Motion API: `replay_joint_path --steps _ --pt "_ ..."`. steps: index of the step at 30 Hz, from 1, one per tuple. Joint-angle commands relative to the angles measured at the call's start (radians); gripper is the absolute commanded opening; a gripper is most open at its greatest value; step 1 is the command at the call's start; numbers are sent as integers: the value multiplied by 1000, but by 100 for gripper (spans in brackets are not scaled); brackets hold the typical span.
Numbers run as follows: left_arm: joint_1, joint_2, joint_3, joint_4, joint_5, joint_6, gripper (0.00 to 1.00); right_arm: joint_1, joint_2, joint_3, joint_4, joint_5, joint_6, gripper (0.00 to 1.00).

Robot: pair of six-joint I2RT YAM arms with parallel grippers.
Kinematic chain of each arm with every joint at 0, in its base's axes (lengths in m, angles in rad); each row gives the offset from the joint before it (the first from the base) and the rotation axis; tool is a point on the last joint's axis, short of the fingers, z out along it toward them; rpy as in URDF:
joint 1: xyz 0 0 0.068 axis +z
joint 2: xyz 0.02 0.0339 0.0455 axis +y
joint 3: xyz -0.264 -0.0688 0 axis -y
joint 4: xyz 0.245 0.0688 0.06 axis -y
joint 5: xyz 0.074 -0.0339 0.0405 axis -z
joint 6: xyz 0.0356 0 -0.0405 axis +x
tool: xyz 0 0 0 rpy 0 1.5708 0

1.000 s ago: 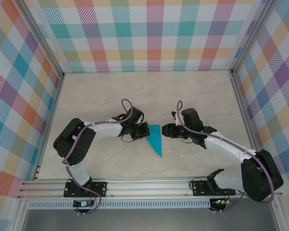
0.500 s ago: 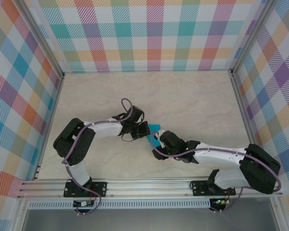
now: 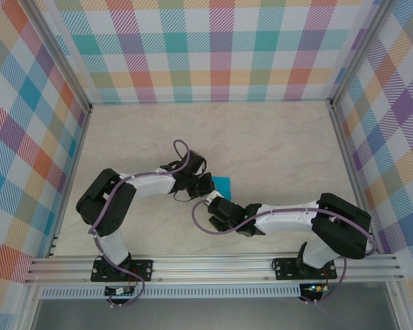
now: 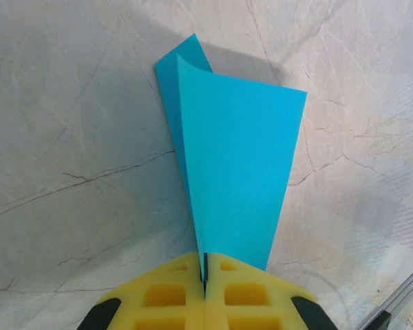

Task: Fold a paper plane with a square sheet of paper (pick it up from the middle)
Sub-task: Fold the wing for the fifth time at the center of the table.

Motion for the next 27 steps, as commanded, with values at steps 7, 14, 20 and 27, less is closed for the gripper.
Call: replay_joint_path --steps 7,14,20,27 --pt "10 -17 6 -21 1 -20 0 11 45 31 32 89 -3 37" --pt "9 -20 4 -27 -4 -17 0 11 54 32 34 112 7 26" --pt "9 -24 5 -33 -11 -15 0 11 62 30 34 125 28 13" --pt "10 -37 1 -44 -21 -11 0 11 66 23 25 156 64 5"
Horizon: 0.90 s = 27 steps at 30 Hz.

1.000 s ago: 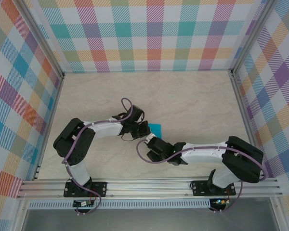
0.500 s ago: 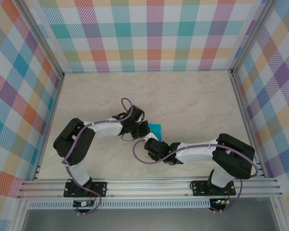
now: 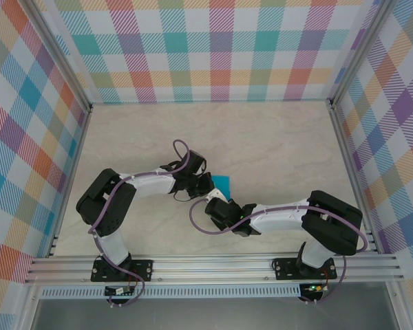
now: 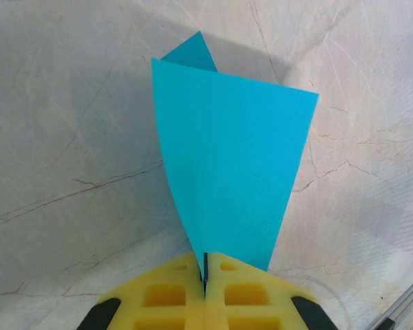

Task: Fold a paper plane with a square sheet of paper (pick it up from the middle)
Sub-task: Fold the wing for the fifth time at the center of the table.

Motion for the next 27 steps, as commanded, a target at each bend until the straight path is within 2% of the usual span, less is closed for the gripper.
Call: replay_joint_path --steps 1,3,8,9,11,13,14,21,27 --pt "10 -39 -2 -45 0 -8 0 4 9 7 5 38 26 4" --pt "10 -47 -3 -48 -8 -7 2 5 4 4 7 34 26 2" --pt "20 -91 -16 -55 -28 -17 31 3 -25 -23 53 -35 32 0" --pt "21 -106 -21 -53 -34 -18 33 0 -34 -29 59 -51 37 0" --pt "26 -153 -35 -59 -69 -23 42 -14 -56 -43 87 -110 41 0" --pt "31 -199 -49 -74 -109 -27 55 -31 -75 -60 116 -169 52 0" --pt "34 -227 -59 -80 -130 -28 57 -41 -86 -72 133 -195 60 0" --pt "40 -385 -130 -127 -257 -25 64 -139 -152 -149 238 -403 110 0" --pt "40 -445 -203 -55 -232 -11 60 -234 -162 -189 319 -560 153 1"
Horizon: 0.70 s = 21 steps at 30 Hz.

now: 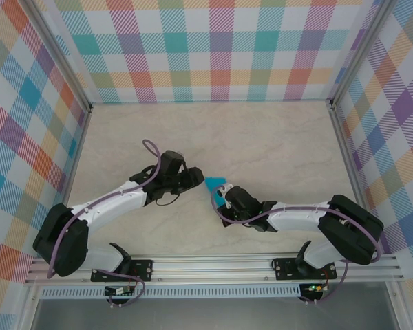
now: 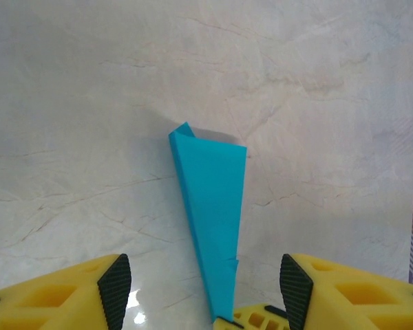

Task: Fold a paper plane with a square sheet of paper (pick it up from the middle)
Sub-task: Fold the wing for the fifth time at the center of the table.

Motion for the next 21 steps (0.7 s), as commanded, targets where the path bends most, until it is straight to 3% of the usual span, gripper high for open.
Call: replay_joint_path --steps 1,6,21 --pt "12 -17 -36 29 -4 12 58 -46 -12 -27 102 -152 47 1" --pt "12 9 -59 98 57 20 53 -134 -5 -65 180 -310 90 1" --pt "-15 134 -54 238 178 11 45 -303 74 -158 416 -550 263 1"
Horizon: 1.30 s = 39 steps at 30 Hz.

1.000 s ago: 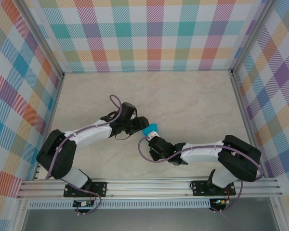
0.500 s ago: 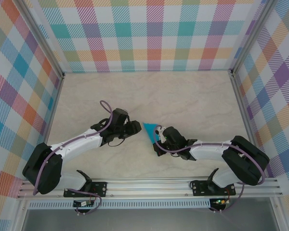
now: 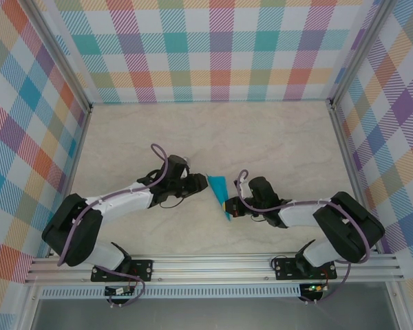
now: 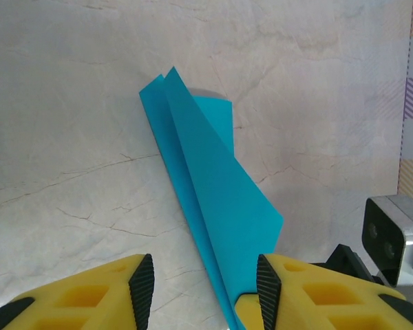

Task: Fold a paper plane with a square sheet of paper (pick it up from the middle)
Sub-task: Fold the wing for the fifth time at the center of the table.

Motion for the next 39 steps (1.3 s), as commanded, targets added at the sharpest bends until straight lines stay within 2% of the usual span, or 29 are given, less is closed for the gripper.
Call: replay_joint_path --steps 1,2,10,39 --pt "-13 33 9 51 42 3 44 -27 57 -17 118 -114 74 1" --pt "-16 41 10 58 46 4 44 -33 73 -21 168 -130 88 1" --pt "-37 78 24 73 47 5 41 -67 132 -27 241 -174 148 1" --pt "-51 63 9 98 -2 -12 38 -90 193 -64 299 -160 256 2"
